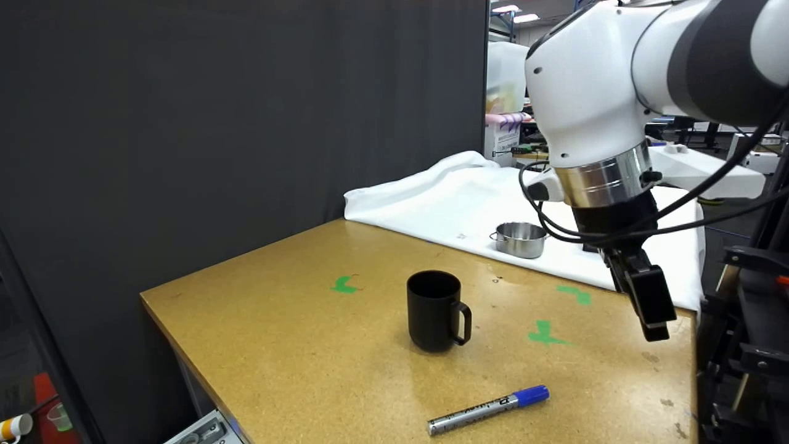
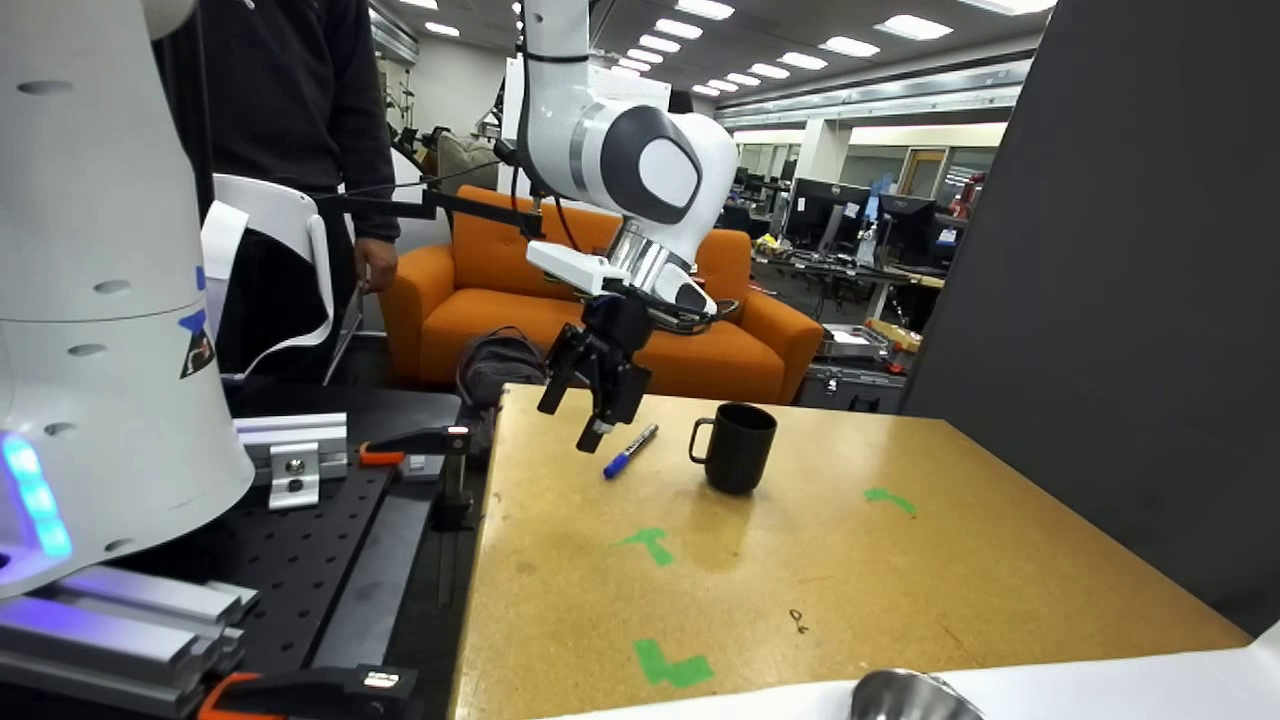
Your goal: Put the marker in the mug
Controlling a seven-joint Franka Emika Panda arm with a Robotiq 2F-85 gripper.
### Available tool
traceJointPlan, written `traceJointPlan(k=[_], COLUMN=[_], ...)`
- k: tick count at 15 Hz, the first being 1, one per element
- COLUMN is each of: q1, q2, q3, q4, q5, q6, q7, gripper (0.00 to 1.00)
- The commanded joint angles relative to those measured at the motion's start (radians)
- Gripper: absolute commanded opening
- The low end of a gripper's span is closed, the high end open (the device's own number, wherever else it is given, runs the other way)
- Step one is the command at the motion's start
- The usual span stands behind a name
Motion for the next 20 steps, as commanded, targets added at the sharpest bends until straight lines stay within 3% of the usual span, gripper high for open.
traceJointPlan(k=[1,5,6,13,20], q1=[0.042,0.026,0.031,0.030,0.015], q2=[0.044,0.057,0.038,0.045,0.098], q3=[-0.042,-0.068,-0.054,-0.064,-0.025], q4=[0.044,0.053,0.050,0.050,0.086], q5=[-0.195,-0.374,-0.317,-0.350,-0.386], q6=[0.030,0.150,0.090,0.123,0.174], q7=[-0.013,-0.087,-0.041,-0.078,-0.319], gripper=[1.00,1.00,1.00,1.00,1.00])
